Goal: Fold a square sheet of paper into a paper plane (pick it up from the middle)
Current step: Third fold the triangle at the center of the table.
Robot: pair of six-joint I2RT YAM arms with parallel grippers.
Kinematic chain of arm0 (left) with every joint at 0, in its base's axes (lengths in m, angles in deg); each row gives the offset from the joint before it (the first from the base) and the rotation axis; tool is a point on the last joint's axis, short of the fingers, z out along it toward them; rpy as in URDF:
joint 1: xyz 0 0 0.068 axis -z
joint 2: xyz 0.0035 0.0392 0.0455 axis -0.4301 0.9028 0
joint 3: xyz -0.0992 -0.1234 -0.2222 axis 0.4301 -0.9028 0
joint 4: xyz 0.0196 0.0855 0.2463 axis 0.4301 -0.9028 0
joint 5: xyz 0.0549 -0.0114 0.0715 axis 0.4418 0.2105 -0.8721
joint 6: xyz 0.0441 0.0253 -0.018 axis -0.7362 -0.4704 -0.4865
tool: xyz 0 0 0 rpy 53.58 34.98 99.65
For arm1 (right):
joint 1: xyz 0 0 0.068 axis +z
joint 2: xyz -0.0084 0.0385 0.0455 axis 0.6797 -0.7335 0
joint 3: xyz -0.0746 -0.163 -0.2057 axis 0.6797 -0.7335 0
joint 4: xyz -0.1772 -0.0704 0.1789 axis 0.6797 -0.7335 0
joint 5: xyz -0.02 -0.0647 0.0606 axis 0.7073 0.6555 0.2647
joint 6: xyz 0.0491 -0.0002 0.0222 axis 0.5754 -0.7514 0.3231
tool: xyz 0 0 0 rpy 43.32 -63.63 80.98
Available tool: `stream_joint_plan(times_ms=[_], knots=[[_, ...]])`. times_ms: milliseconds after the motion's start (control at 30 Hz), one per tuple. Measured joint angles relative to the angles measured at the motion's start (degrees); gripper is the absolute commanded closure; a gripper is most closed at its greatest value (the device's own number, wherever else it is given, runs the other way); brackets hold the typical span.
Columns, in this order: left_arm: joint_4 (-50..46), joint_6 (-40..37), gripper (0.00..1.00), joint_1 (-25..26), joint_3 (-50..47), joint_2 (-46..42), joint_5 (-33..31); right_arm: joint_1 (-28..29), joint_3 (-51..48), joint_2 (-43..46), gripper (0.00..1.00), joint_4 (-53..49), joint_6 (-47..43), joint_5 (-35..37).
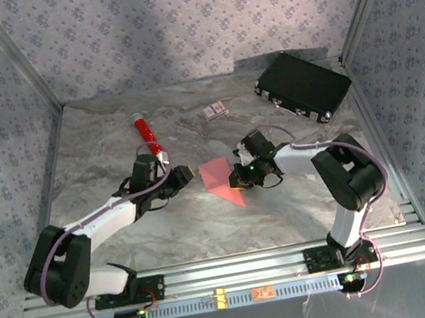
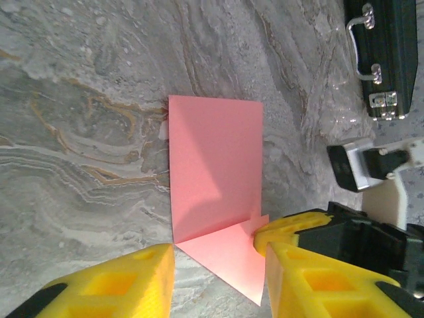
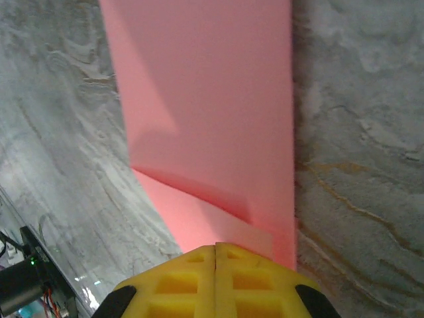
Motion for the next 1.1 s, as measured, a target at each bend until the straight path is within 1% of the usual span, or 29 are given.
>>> stream_joint_plan(times_ms=[267, 467, 567, 733, 833, 933, 1033, 1100], knots=[[-1.14, 0.00, 0.55, -1.51, -2.32, -2.80, -2.40, 0.33, -2.95, 0.00, 0.98, 3.96, 5.88, 2.29], [-1.29, 0.04, 0.53, -2.12, -2.69, -3.28, -2.67, 1.38, -8.94, 2.45, 0.97, 13.53, 15.04, 3.72], [-1.27, 0.22, 0.52, -2.12, -2.73, -3.17, -2.38, 1.68, -10.21, 3.45, 0.96, 15.02, 17.70, 4.22], [-0.66, 0.63, 0.52, -2.12, -2.73, -1.29, -0.66, 1.09, -9.84, 7.69, 0.92, 12.57, 16.79, 5.86], [0.37, 1.31, 0.52, -2.12, -2.71, 1.29, 0.92, -0.42, -8.63, 9.99, 0.87, 10.62, 14.80, 6.62], [1.25, 2.01, 0.51, -2.12, -2.23, 4.04, 2.64, -2.29, -8.41, 10.49, 0.79, 9.94, 12.90, 6.62], [1.97, 2.60, 0.52, -2.12, -1.14, 6.51, 4.26, -3.23, -8.41, 10.40, 0.72, 9.11, 11.43, 6.43], [2.23, 2.82, 0.52, -2.10, -0.26, 7.61, 5.07, -3.28, -8.37, 10.12, 0.72, 9.07, 10.56, 5.68]])
